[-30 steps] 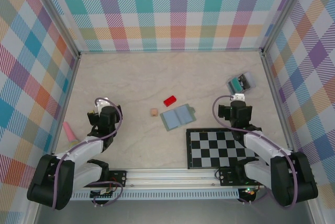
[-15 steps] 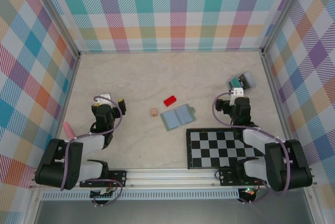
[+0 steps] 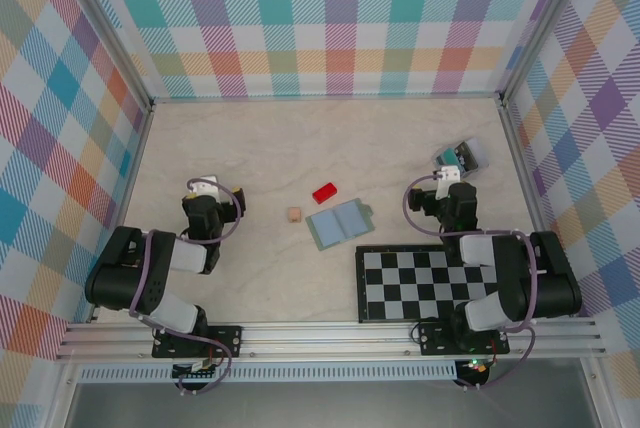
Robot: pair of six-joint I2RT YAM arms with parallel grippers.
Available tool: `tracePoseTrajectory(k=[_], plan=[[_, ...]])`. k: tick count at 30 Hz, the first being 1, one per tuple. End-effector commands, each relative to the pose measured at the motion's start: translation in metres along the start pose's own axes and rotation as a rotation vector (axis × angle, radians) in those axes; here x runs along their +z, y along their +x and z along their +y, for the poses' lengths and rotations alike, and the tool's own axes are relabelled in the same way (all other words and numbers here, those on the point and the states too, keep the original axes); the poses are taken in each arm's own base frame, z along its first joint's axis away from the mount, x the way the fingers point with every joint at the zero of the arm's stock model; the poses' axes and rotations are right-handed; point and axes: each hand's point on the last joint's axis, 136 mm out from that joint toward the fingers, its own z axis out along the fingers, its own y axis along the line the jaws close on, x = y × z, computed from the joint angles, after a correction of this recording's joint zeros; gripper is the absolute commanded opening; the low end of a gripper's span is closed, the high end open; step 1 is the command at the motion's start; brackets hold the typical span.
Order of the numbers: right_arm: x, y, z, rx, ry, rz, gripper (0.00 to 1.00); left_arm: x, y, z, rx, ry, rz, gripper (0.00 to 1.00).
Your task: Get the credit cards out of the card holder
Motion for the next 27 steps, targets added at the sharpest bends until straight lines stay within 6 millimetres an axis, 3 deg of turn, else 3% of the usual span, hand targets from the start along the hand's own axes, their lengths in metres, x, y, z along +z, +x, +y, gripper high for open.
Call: tracePoseTrajectory(k=[1,12,27], plan=[[0.004,-0.024,-0.001,0.013,-0.026,-0.095,1.0,0.01,-0.016,0.001,-0.004,-0.008,-0.029,1.0],[0.016,-0.017,-0.016,0.091,-0.012,-0.034,1.0,0.019,-0.017,0.008,-0.01,-0.063,0.009,1.0],[0.016,-0.017,-0.016,0.091,-0.01,-0.032,1.0,0.02,-0.016,0.005,-0.004,-0.048,0.018,1.0]])
